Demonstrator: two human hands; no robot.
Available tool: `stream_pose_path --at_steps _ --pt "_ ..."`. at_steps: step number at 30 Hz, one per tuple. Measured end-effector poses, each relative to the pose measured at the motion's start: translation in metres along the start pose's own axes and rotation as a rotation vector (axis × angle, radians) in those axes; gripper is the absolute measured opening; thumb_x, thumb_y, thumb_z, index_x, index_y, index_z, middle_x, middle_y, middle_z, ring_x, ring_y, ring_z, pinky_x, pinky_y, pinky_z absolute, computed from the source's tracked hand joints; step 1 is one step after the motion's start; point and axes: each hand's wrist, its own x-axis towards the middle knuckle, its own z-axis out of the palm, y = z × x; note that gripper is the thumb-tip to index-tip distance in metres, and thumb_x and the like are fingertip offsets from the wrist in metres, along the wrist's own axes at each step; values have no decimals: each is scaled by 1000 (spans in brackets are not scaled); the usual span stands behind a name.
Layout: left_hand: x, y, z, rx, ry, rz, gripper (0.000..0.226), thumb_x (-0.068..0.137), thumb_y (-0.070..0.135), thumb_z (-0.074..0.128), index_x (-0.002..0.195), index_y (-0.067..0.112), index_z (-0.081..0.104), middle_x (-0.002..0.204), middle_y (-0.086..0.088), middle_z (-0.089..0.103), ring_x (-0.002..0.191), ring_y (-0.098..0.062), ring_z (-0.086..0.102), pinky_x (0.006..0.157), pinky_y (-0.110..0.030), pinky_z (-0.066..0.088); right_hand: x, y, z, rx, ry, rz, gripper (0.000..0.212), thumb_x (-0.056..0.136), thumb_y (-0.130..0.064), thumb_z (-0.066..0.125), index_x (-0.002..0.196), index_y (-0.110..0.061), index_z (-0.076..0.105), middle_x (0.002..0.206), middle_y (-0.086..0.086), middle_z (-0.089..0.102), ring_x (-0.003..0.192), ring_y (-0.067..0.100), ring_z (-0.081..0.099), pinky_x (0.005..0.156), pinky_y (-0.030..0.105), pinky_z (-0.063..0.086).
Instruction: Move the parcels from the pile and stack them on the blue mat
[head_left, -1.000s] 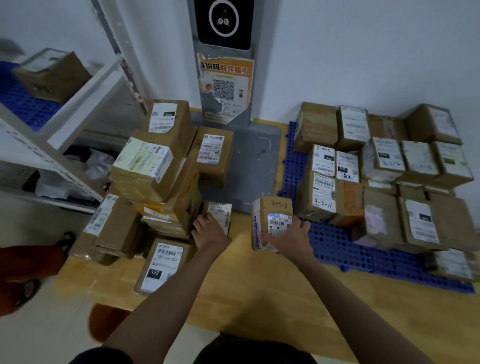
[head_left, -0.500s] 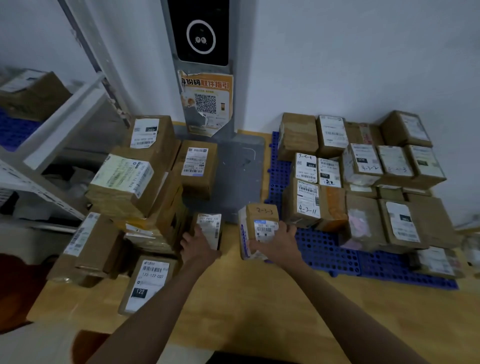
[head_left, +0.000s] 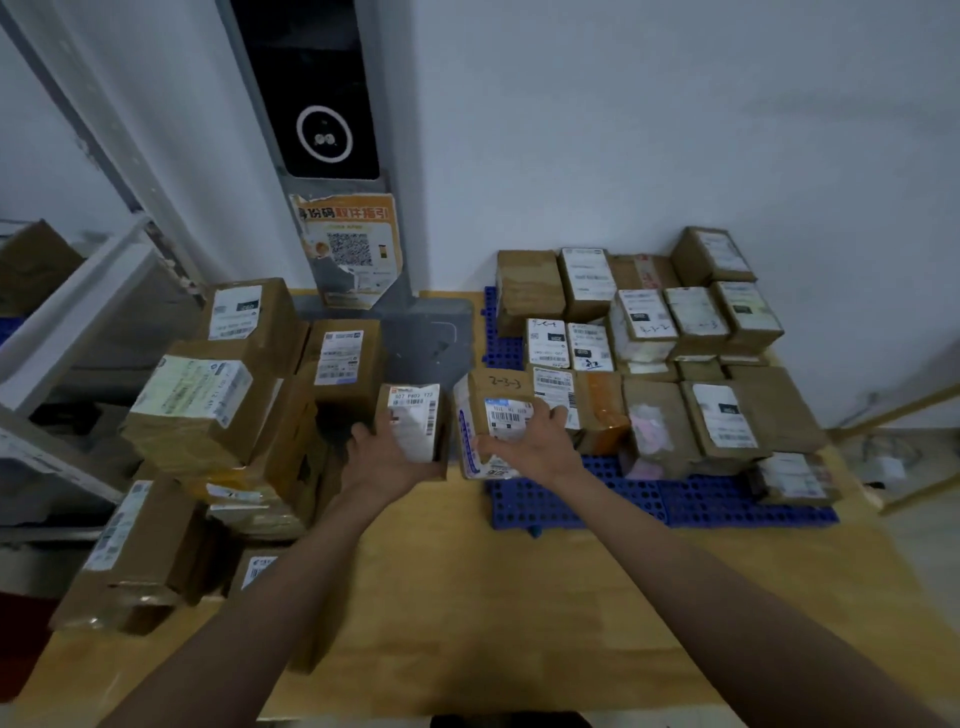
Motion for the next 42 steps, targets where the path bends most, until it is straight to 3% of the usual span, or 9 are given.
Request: stream_pose_path --at_steps 9,19,24,30,37,42 --pt "13 97 9 74 -40 150 135 40 77 78 148 30 12 141 -12 28 133 -36 30 102 -52 38 17 44 -67 12 126 10 117 68 -69 70 150 -8 13 148 12 16 138 34 27 103 47 37" --pt "57 204 38 159 -15 198 126 49 65 81 147 30 10 141 -17 28 134 -38 30 101 -50 39 98 84 -144 -51 181 85 123 64 -77 66 151 -9 12 157 15 5 139 37 30 100 48 42" --pt "88 243 49 190 -5 180 121 56 62 81 148 25 11 141 -19 27 134 -39 30 99 -48 41 146 81 -158 -103 233 63 118 63 -77 67 148 -10 17 147 15 22 133 38 35 97 50 42" --pt "131 254 53 165 8 139 121 56 68 78 148 24 11 139 -19 29 131 -38 33 97 -49 42 200 67 -160 -182 290 51 116 62 -73 70 146 -12 17 142 11 23 132 36 33 95 49 44" --pt "163 237 50 138 3 66 130 31 82 61 141 33 12 139 -13 29 130 -38 33 97 -55 41 241 58 -151 -243 320 41 119 64 -72 69 148 -10 11 143 14 23 132 35 30 92 48 46" --pt "175 228 50 133 5 47 125 34 79 65 138 35 12 138 -11 29 129 -36 35 94 -53 42 251 59 -142 -301 284 46 115 69 -75 63 150 -14 8 149 17 16 135 38 27 96 48 43"
